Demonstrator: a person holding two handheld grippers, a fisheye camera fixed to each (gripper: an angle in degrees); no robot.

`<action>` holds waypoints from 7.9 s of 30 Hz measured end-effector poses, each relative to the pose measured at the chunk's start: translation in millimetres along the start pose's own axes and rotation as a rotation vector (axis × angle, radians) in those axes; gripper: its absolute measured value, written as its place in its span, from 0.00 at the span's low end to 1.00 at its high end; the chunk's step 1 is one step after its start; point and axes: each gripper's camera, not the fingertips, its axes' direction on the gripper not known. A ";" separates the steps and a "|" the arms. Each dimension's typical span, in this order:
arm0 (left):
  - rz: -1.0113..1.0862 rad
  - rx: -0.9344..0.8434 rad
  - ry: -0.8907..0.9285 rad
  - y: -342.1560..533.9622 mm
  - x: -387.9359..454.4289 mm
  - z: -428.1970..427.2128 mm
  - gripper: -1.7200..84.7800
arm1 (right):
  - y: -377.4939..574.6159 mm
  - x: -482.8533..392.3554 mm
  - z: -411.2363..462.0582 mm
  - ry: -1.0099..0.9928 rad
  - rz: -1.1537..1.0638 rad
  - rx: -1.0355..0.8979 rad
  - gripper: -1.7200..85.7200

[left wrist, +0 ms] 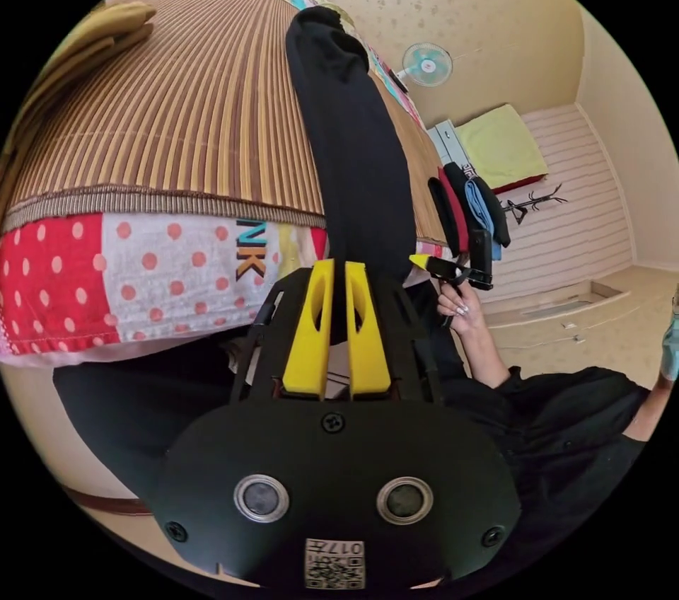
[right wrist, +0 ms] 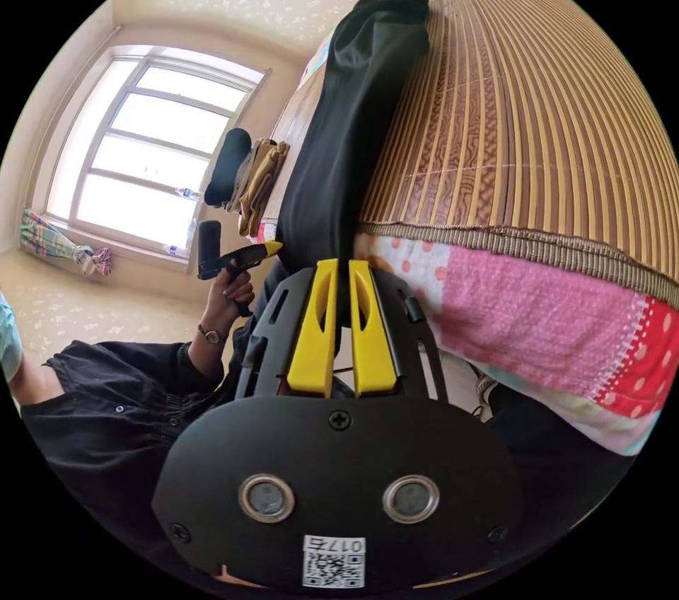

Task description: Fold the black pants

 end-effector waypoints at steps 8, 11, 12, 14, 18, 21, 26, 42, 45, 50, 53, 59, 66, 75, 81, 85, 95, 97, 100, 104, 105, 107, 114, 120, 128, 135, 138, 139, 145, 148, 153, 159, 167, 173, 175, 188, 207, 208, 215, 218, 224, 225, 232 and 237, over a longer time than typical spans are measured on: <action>0.076 -0.050 -0.001 -0.8 4.5 10.4 0.09 | -4.1 22.6 -2.5 -0.009 -0.043 -0.067 0.08; 0.117 0.057 0.119 -6.9 1.7 -1.2 0.17 | -7.8 36.3 -23.4 -0.089 -0.012 0.050 0.11; 0.119 0.067 0.113 -8.6 1.2 -1.8 0.17 | -9.8 39.8 -25.6 -0.107 0.001 0.064 0.11; 0.104 0.051 0.028 -17.2 -0.5 5.0 0.16 | -21.4 50.6 -22.4 -0.143 0.014 0.039 0.12; 0.115 0.047 -0.010 -14.0 1.1 14.2 0.14 | -22.8 58.7 -11.3 -0.140 -0.010 -0.016 0.11; 0.088 0.059 0.029 -2.3 -2.6 22.3 0.14 | -12.1 66.6 -14.9 -0.143 -0.041 0.007 0.10; 0.055 0.074 0.037 -5.6 -5.4 33.5 0.13 | -17.1 91.4 -18.5 -0.213 -0.030 0.005 0.09; 0.199 0.146 0.414 40.7 38.2 -13.8 0.07 | 41.4 87.3 -101.6 -0.581 -0.171 0.181 0.04; 0.338 0.228 0.499 46.6 88.5 -55.1 0.07 | 46.8 44.4 -152.9 -0.656 -0.326 0.250 0.04; 0.564 0.335 0.559 58.3 189.1 -121.4 0.10 | 55.3 -59.5 -248.0 -0.606 -0.575 0.319 0.04; 0.649 0.419 0.488 79.5 241.2 -150.2 0.08 | 70.0 -104.9 -290.4 -0.598 -0.671 0.366 0.04; 0.818 0.557 0.479 128.5 333.8 -194.0 0.07 | 112.7 -181.0 -359.2 -0.653 -0.842 0.424 0.04; 0.954 0.647 0.489 159.3 407.6 -211.9 0.07 | 157.2 -246.3 -419.5 -0.596 -0.992 0.478 0.04; 0.844 0.596 0.246 66.1 413.5 -162.9 0.06 | 114.7 -235.9 -429.2 -0.234 -0.949 0.670 0.04; 0.698 0.465 0.145 -85.1 372.5 -106.0 0.06 | -20.8 -168.5 -408.5 -0.185 -0.615 0.694 0.04; 0.523 0.346 0.076 -176.1 324.2 -51.8 0.06 | -105.1 -139.4 -377.2 0.048 -0.492 0.644 0.04; 0.389 0.089 0.038 -138.8 155.8 121.4 0.07 | -57.5 12.2 -255.1 0.054 -0.279 0.404 0.05; 0.335 0.016 0.039 -118.3 123.4 158.0 0.07 | -31.5 50.9 -228.3 0.029 -0.185 0.366 0.05; 0.197 -0.032 0.084 -87.6 71.3 197.3 0.08 | 11.0 111.2 -192.1 -0.073 0.014 0.336 0.07; 0.026 0.022 0.232 -74.1 7.4 187.3 0.12 | 63.7 151.7 -188.1 -0.201 0.162 0.419 0.08; 0.004 0.037 0.232 -75.2 -0.1 182.0 0.13 | 67.0 153.0 -190.1 -0.183 0.173 0.418 0.08; -0.033 0.075 0.169 -88.4 -21.0 162.0 0.17 | 66.7 149.5 -201.5 -0.112 0.181 0.409 0.08; -0.038 0.109 0.270 -181.2 -38.1 140.1 0.21 | -22.6 113.9 -211.8 -0.070 0.186 0.405 0.23; -0.049 -0.003 0.091 -235.8 -41.4 176.2 0.23 | -97.1 106.0 -143.3 0.017 0.229 0.197 0.25; -0.156 0.009 0.304 -216.0 -74.1 192.8 0.16 | -78.4 77.9 -107.4 -0.070 0.172 0.251 0.18; -0.106 -0.043 0.269 -219.9 -28.9 227.7 0.15 | -38.1 46.6 -140.3 0.058 0.167 0.340 0.16; -0.083 -0.102 0.324 -224.3 2.9 264.9 0.15 | -15.8 45.3 -178.9 0.134 0.186 0.369 0.16; -0.064 -0.132 0.350 -225.8 19.1 282.8 0.15 | -5.1 45.8 -198.1 0.170 0.207 0.393 0.16; 0.036 -0.269 0.406 -227.9 105.6 370.2 0.15 | 57.4 -3.8 -260.5 0.630 0.352 0.467 0.18; 0.029 -0.295 0.407 -225.0 130.4 394.2 0.15 | 92.2 -43.3 -262.0 0.767 0.369 0.524 0.19; 0.034 -0.315 0.448 -208.8 136.2 380.6 0.16 | 141.6 -90.7 -258.0 0.810 0.424 0.698 0.17; 0.096 -0.285 0.563 -157.7 95.5 284.3 0.12 | 144.6 -117.6 -233.1 0.693 0.350 0.751 0.09; 0.106 0.048 0.009 -55.0 12.6 52.7 0.12 | 77.0 -176.6 -184.7 0.693 0.155 0.621 0.03; -0.070 0.541 -0.499 8.9 -27.1 -160.0 0.12 | 49.8 -207.3 -151.6 0.655 0.086 0.558 0.03; -0.101 0.637 -0.644 15.4 -25.2 -208.6 0.14 | 44.5 -210.2 -143.8 0.646 0.086 0.528 0.03; -0.542 1.201 -0.481 84.5 -112.5 -462.7 0.17 | 68.8 -195.5 -173.0 0.572 0.163 0.531 0.03; -0.042 0.937 -0.086 -51.7 25.6 -387.5 0.11 | 74.3 -148.9 -206.5 0.456 0.201 0.485 0.02; 0.057 0.863 -0.052 -71.3 50.8 -365.4 0.10 | 77.5 -144.5 -210.9 0.445 0.204 0.493 0.02; 0.518 0.313 0.061 -112.6 191.4 -151.3 0.02 | 110.2 -110.2 -236.5 0.437 0.267 0.535 0.02; 0.537 0.078 0.031 -77.8 209.3 -36.6 0.01 | 125.7 -88.8 -246.6 0.415 0.309 0.549 0.03; 0.414 -0.080 0.278 26.1 200.1 68.6 0.01 | 118.3 -63.3 -239.9 0.356 0.219 0.457 0.04; 0.411 -0.088 0.305 33.2 202.4 71.3 0.01 | 112.9 -63.3 -235.4 0.338 0.185 0.436 0.04; 0.598 -0.331 0.330 68.7 254.3 109.6 0.01 | -0.1 -71.2 -119.2 -0.136 -0.121 0.151 0.16; 0.665 -0.451 0.280 73.0 280.0 149.0 0.01 | -89.3 -71.3 -4.0 -0.372 -0.082 -0.052 0.24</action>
